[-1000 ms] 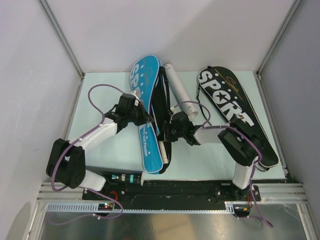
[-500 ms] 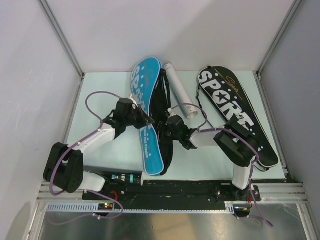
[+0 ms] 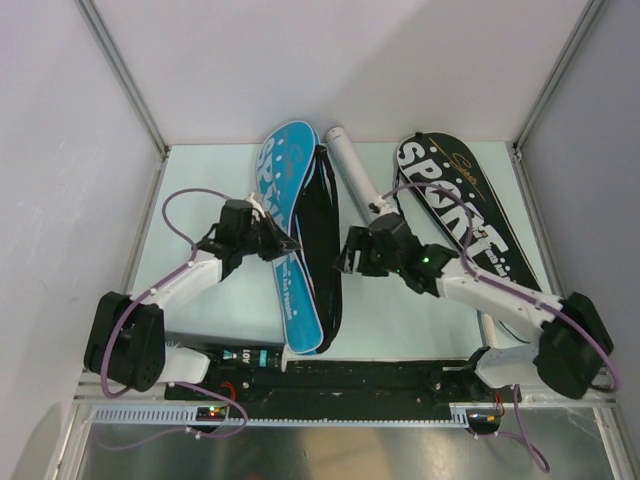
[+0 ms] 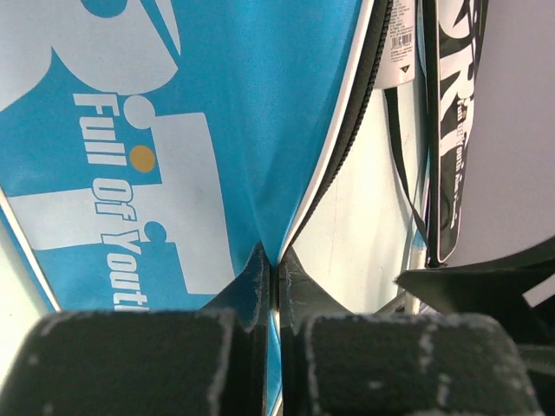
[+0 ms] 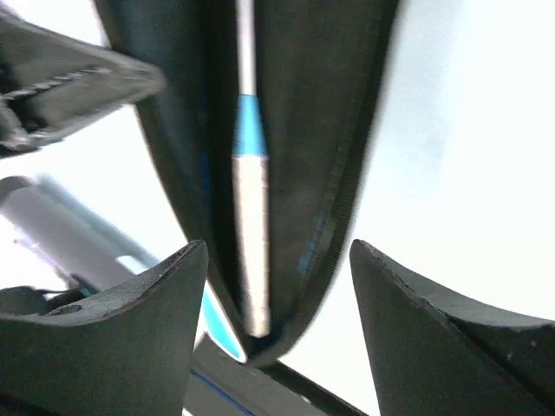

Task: Pack up the badminton gear
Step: Place the racket in the racket bag, then adjust the racket bag at the center of the board.

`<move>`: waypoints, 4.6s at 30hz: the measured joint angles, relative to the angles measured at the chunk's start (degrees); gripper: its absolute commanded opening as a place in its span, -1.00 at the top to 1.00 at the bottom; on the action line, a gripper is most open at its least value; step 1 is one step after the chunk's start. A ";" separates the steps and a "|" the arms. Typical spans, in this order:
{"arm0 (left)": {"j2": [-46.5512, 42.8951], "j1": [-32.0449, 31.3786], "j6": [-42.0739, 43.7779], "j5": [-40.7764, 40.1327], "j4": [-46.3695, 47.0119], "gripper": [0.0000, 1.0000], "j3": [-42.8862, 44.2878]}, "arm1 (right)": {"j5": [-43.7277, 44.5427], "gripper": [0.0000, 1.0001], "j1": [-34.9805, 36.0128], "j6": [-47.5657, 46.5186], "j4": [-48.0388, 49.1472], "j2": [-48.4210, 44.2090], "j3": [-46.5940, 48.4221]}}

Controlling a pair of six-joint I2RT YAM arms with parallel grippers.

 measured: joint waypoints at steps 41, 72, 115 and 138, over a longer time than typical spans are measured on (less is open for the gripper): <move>-5.09 6.88 6.40 16.83 -3.13 0.99 -1.86 | 39.82 0.02 -35.65 -35.28 -12.76 26.67 10.60; -6.14 8.72 6.40 17.20 -3.26 1.00 -1.86 | 14.53 0.52 -32.37 -30.71 -29.00 12.79 15.17; -6.16 8.85 6.38 17.25 -3.32 1.00 -1.88 | 47.01 0.58 -40.85 -40.63 -14.64 29.38 17.77; -6.84 8.98 5.79 17.40 -2.56 0.99 -2.86 | 21.64 0.19 -45.83 -26.16 -37.16 20.33 10.60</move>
